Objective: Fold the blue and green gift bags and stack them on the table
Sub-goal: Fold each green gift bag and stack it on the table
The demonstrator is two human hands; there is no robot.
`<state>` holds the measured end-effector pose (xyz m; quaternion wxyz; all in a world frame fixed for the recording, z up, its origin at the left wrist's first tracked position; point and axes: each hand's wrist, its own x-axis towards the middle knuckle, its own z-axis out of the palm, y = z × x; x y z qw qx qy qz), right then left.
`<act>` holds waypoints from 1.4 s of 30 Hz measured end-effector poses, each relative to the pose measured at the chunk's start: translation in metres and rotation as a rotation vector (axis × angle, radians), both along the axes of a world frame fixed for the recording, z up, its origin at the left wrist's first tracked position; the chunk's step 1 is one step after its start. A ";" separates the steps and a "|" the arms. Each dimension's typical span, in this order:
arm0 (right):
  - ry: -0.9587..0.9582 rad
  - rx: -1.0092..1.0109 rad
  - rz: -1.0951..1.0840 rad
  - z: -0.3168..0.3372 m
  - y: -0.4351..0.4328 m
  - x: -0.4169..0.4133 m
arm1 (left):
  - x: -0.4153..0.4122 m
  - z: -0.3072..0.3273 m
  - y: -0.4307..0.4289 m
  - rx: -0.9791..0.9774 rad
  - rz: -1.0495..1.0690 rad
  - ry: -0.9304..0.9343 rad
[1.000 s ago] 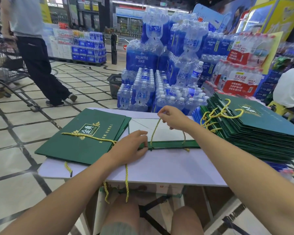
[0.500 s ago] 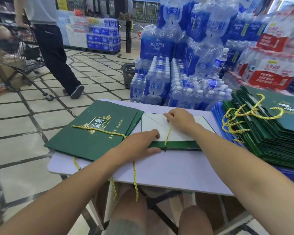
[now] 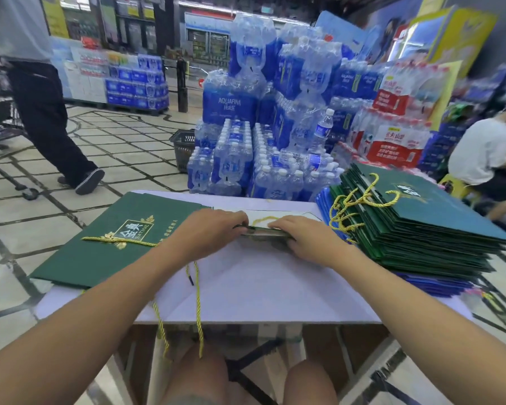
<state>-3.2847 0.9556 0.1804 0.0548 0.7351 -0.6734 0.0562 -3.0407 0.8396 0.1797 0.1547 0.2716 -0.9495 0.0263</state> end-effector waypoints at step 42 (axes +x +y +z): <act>-0.132 0.088 -0.361 -0.071 0.039 0.046 | -0.081 -0.065 -0.007 0.241 0.343 -0.122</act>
